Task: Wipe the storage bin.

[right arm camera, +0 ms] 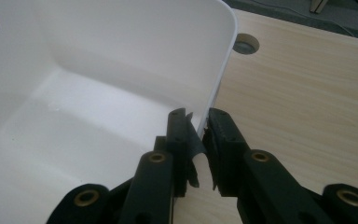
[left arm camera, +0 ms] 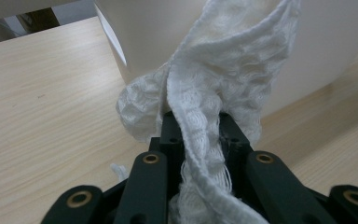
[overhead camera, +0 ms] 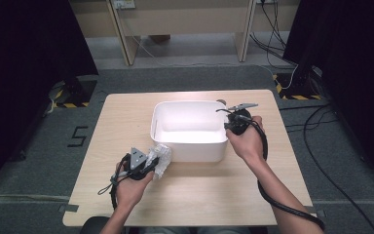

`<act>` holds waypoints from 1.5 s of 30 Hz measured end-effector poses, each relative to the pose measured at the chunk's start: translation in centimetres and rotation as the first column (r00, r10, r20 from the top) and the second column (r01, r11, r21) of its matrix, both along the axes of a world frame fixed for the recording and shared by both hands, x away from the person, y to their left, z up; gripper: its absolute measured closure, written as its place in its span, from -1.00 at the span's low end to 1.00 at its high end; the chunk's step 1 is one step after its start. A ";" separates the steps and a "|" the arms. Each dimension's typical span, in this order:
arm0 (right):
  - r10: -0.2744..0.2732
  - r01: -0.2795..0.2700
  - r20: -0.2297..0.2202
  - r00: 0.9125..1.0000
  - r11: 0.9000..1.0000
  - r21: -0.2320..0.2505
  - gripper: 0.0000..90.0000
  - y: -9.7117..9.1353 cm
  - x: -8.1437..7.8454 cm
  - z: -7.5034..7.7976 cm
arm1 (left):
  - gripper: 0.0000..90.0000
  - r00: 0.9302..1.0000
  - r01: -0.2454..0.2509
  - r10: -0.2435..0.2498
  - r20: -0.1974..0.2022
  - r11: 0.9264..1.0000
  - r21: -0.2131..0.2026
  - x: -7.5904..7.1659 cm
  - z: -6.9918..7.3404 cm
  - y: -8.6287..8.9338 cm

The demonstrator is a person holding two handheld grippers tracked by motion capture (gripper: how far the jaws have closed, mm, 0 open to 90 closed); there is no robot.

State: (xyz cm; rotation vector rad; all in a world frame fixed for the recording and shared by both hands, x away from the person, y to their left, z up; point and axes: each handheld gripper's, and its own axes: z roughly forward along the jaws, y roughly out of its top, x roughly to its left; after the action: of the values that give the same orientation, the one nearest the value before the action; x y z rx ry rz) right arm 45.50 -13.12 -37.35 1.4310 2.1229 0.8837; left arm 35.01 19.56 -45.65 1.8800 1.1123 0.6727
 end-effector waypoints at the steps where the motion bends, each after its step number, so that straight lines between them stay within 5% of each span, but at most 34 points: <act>1: 0.000 0.000 0.000 1.000 1.000 0.001 0.77 0.0 0.0 0.0 | 0.68 1.000 0.002 -0.002 -0.005 1.000 0.001 0.1 -0.1 0.0; 19: 0.001 -0.001 -0.004 1.000 1.000 0.015 0.77 -0.1 0.0 0.0 | 0.68 0.995 0.007 -0.004 -0.100 0.999 0.038 1.1 -2.6 -0.5; 45: 0.002 -0.002 -0.004 1.000 1.000 0.004 0.77 0.0 0.0 0.0 | 0.68 0.991 0.057 -0.050 -0.121 0.997 0.056 1.2 -3.1 -2.1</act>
State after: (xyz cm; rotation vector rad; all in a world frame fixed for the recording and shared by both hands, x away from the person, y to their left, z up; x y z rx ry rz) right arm 45.53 -13.09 -37.32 1.4339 2.1271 0.8869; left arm 36.17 17.49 -48.77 2.0154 1.1240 0.5749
